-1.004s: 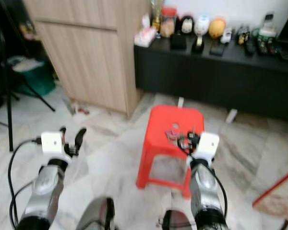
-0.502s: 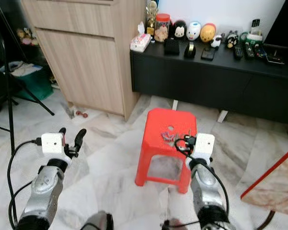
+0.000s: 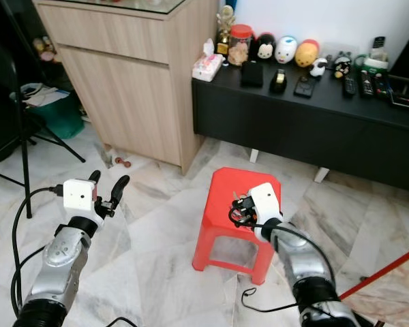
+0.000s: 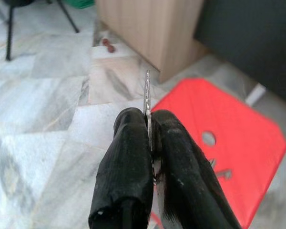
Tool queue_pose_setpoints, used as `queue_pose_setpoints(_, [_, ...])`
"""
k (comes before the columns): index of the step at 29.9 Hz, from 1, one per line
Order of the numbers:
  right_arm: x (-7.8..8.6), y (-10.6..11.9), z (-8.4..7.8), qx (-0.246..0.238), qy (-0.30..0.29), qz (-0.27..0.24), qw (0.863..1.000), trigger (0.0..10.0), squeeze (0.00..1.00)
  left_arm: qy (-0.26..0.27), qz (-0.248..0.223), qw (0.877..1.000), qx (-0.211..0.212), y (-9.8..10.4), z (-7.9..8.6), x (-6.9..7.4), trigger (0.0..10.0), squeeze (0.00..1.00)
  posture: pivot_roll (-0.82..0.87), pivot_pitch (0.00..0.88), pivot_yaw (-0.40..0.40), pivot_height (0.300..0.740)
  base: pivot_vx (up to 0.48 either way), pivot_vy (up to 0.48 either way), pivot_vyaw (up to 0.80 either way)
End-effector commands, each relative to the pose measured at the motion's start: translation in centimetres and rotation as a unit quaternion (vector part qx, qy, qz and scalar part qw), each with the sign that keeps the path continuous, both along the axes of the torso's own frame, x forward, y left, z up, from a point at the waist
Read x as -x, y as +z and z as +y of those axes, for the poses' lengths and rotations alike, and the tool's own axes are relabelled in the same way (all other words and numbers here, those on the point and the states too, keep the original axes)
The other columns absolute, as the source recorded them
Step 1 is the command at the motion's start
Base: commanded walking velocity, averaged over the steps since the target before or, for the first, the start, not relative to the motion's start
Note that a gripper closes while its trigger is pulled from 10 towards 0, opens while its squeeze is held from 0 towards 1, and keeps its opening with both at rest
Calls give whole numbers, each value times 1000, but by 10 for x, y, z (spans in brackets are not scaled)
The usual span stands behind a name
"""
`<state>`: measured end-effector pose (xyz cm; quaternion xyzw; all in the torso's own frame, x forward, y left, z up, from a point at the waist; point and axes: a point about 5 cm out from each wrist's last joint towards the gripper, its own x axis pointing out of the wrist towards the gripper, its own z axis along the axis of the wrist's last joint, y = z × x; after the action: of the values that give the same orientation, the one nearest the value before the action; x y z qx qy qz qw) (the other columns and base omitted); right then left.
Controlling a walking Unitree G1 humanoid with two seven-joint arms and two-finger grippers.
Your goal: Hang keys on a hook
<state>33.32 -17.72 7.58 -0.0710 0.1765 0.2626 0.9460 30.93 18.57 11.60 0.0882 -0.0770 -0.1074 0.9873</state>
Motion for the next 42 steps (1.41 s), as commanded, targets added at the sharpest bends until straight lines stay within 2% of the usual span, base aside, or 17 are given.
queue_pose_setpoints(1, [-1,5,4,33,46,5,998,10000,0,-64,7,997,-39,3,-13,2,10000,0,114,84,-44,740,0,0,0])
queue_pose_setpoints(4, [3,5,8,66,111,17,991,10000,0,-129,23,989,-64,6,-23,5,10000,0,127,84,-47,740,0,0,0])
queue_pose_setpoints(6, [5,6,12,67,138,16,988,10000,0,-155,30,985,-71,7,-27,7,10000,0,130,85,-48,740,0,0,0])
queue_pose_setpoints(8, [8,10,18,65,181,16,981,10000,0,-202,42,975,-85,9,-35,11,10000,0,133,86,-48,740,0,0,0])
queue_pose_setpoints(12, [19,14,29,90,284,24,954,10000,0,-292,59,947,-117,17,-55,19,10000,0,137,84,-53,740,0,0,0])
queue_pose_setpoints(14, [20,15,30,91,294,24,951,10000,0,-301,61,944,-122,18,-57,20,10000,0,138,84,-52,740,0,0,0])
queue_pose_setpoints(15, [23,18,32,88,322,21,943,10000,0,-331,73,930,-141,17,-62,24,10000,0,137,84,-52,740,0,0,0])
queue_pose_setpoints(17, [24,20,33,89,331,21,939,10000,0,-343,79,924,-150,16,-64,25,10000,0,135,84,-52,740,0,0,0])
queue_pose_setpoints(18, [27,22,33,98,354,21,930,10000,0,-368,96,910,-167,14,-66,29,10000,0,133,83,-52,740,0,0,0])
queue_pose_setpoints(20, [29,22,33,108,369,23,923,10000,0,-387,110,898,-177,13,-68,32,10000,0,132,83,-52,740,0,0,0])
queue_pose_setpoints(21, [29,22,33,110,372,23,921,10000,0,-400,118,891,-181,13,-69,34,10000,0,131,82,-52,740,0,0,0])
queue_pose_setpoints(22, [29,22,33,110,372,23,921,10000,0,-400,118,891,-181,13,-69,34,10000,0,131,82,-52,740,0,0,0])
queue_pose_setpoints(23, [30,22,33,112,376,25,919,10000,0,-419,134,879,-186,13,-70,37,10000,0,132,82,-53,740,0,0,0])
queue_pose_setpoints(26, [30,22,33,115,378,24,918,10000,0,-428,140,872,-192,14,-70,39,10000,0,134,82,-54,740,0,0,0])
queue_pose_setpoints(27, [30,22,34,117,381,24,917,10000,0,-442,151,861,-202,13,-71,42,10000,0,135,82,-54,740,0,0,0])
queue_pose_setpoints(31, [33,26,39,110,398,23,910,10000,0,-454,162,849,-214,12,-73,45,10000,0,136,81,-55,740,0,0,0])
queue_pose_setpoints(42, [38,29,46,113,433,21,894,10000,0,-459,175,839,-234,10,-80,45,10000,0,133,74,-58,740,0,0,0])
